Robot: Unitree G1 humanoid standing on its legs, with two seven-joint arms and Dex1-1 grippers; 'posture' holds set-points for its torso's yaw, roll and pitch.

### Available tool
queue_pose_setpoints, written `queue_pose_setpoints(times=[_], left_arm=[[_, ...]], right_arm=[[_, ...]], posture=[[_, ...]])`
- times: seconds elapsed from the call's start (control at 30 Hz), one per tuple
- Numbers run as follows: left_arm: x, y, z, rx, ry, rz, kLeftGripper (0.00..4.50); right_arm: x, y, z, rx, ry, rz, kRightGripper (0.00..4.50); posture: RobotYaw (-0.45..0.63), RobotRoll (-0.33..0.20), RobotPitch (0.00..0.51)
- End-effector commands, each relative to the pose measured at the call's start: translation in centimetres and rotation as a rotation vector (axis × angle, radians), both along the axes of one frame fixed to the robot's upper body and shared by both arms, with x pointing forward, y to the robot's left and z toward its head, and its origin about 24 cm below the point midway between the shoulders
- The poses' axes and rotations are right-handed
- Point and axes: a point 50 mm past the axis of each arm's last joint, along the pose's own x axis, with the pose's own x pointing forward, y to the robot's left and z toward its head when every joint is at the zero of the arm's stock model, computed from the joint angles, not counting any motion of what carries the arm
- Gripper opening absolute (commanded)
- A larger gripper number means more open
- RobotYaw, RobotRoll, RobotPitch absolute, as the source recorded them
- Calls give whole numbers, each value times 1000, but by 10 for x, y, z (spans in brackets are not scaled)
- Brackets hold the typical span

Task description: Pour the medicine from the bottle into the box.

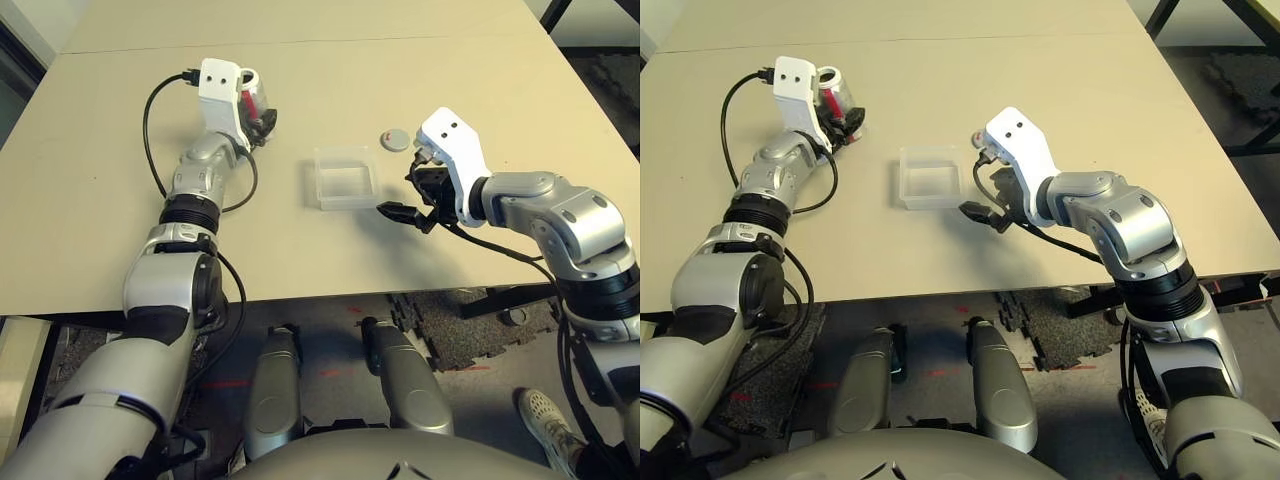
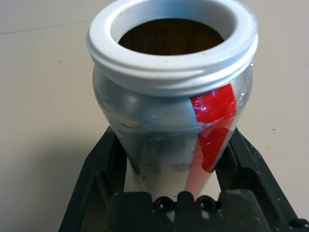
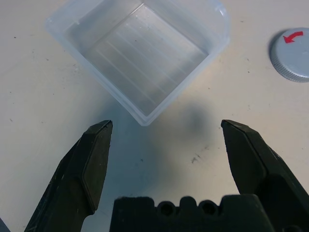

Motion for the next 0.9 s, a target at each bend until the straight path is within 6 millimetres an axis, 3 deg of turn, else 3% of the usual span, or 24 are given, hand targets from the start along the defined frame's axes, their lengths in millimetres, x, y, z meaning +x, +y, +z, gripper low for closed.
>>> queue_pose_setpoints(times=[0.03,0.17,0.2,0.27,0.33,0.4,0.5,0.67,0.9], left_arm=[[0,2,-4,46,9,4,2764],[1,-5,8,283,-78,-59,2764],[2,-11,19,415,-139,-100,2764],[1,-42,54,870,-386,-261,2764],[-6,-72,69,1246,-587,-432,2764],[-15,-93,74,1518,-755,-585,2764],[-21,-103,68,1797,-886,-746,2764],[-19,-100,68,2010,-991,-802,2764],[-17,-113,84,2028,-1097,-748,2764]], right_arm=[[-1,-4,-4,-3,15,-8,4500],[0,-4,-6,-7,21,-12,4500],[0,-5,-7,-8,22,-14,4500],[1,-7,-8,-17,21,-22,4500],[1,-8,-9,-21,20,-26,4500],[2,-8,-10,-17,19,-30,4500],[3,-7,-11,-8,14,-35,4500],[3,-3,-11,16,1,-39,4500],[2,0,-13,34,-1,-45,4500]], posture=[[15,0,195],[18,0,191],[18,0,190],[26,0,188],[30,0,185],[26,0,183],[15,0,181],[3,0,180],[4,0,178]])
